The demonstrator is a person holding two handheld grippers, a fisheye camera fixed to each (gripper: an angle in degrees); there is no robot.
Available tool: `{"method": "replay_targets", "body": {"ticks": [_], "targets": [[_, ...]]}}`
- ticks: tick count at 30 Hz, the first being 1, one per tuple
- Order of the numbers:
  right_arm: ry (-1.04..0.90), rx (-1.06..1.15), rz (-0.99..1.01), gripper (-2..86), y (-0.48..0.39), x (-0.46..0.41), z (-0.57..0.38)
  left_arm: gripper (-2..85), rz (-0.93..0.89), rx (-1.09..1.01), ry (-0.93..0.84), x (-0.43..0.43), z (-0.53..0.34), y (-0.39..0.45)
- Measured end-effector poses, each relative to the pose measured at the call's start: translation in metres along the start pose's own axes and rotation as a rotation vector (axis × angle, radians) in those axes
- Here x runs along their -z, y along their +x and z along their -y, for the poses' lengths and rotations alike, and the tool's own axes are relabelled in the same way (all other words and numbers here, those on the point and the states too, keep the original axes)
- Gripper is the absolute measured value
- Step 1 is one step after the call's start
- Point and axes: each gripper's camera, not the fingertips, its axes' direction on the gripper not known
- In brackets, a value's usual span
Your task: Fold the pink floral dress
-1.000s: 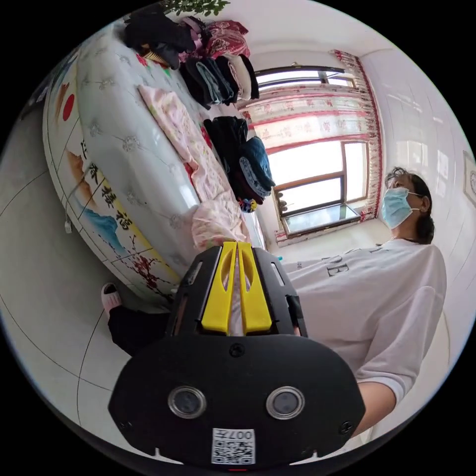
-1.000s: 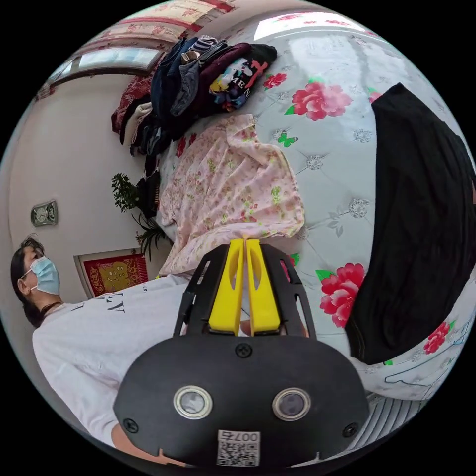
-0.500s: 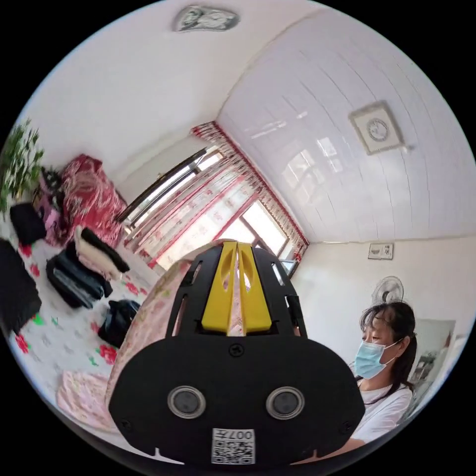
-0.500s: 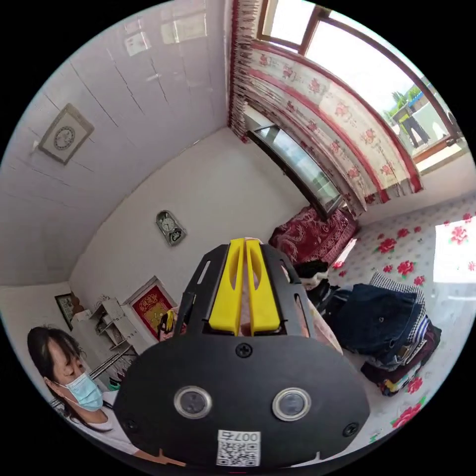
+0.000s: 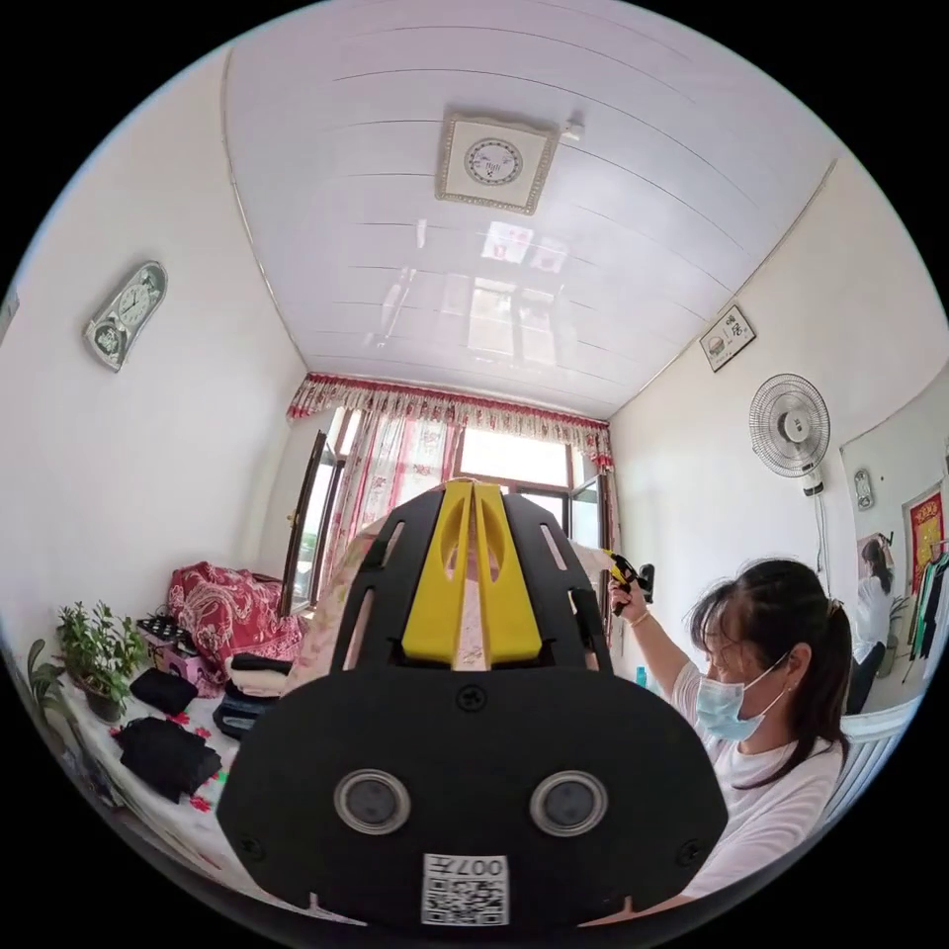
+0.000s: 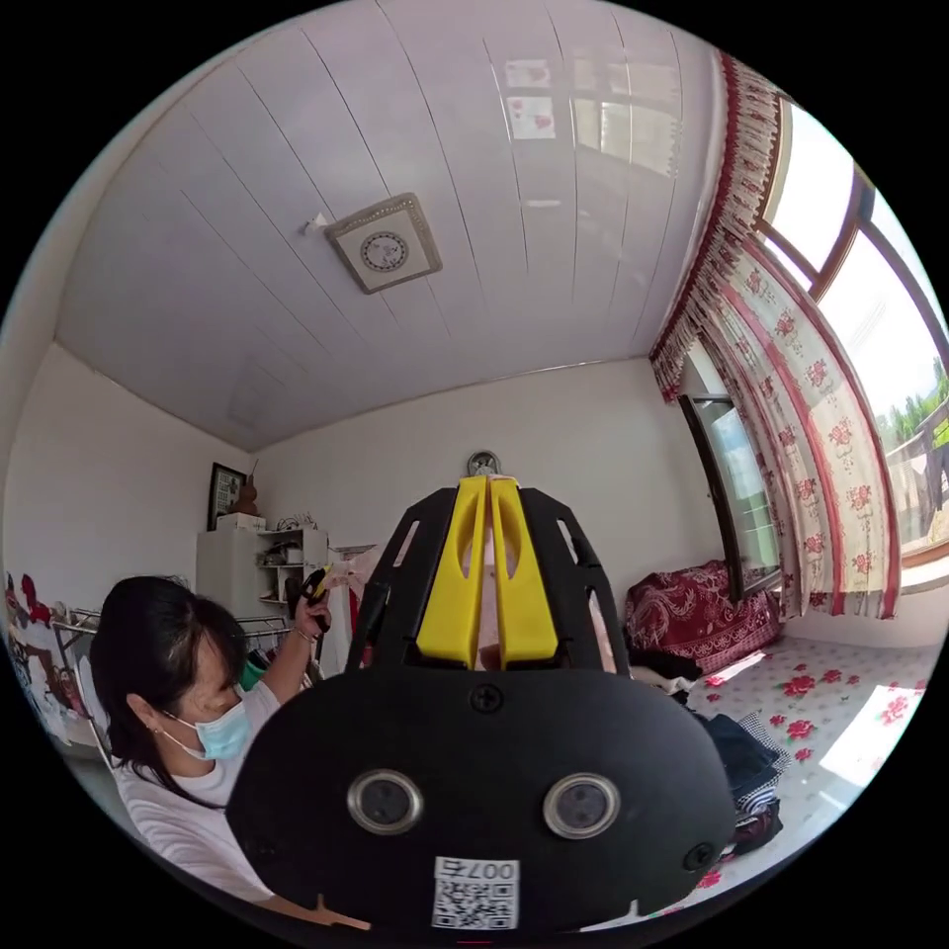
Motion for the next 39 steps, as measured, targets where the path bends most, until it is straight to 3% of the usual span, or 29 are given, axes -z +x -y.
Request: {"method": "replay_targets", "body": {"ticks": [11, 16, 23, 30, 35, 39], "targets": [[-0.296, -0.272, -0.087, -0.3, -0.015, 0.092, -0.248, -1.0, 0.069, 0.329, -0.285, 0.076, -0.277, 0.013], [-0.451, -0.531, -0.221, -0.3, 0.029, 0.122, -0.384, -1.0, 0.1, 0.602, -0.4, 0.082, -0.412, -0.016], [-0.535, -0.789, -0.366, -0.3, 0.101, 0.13, -0.512, -1.0, 0.136, 0.838, -0.573, 0.044, -0.511, -0.08], [-0.594, -0.892, -0.409, -0.3, 0.222, 0.06, -0.571, -1.0, 0.134, 0.934, -0.555, -0.035, -0.537, -0.197], [-0.644, -0.899, -0.456, -0.2, 0.323, -0.022, -0.599, -0.8, 0.235, 0.978, -0.636, -0.105, -0.552, -0.308], [-0.694, -0.865, -0.629, 0.4, 0.414, -0.101, -0.647, 0.3, 0.38, 1.015, -0.712, -0.165, -0.587, -0.406]]}}
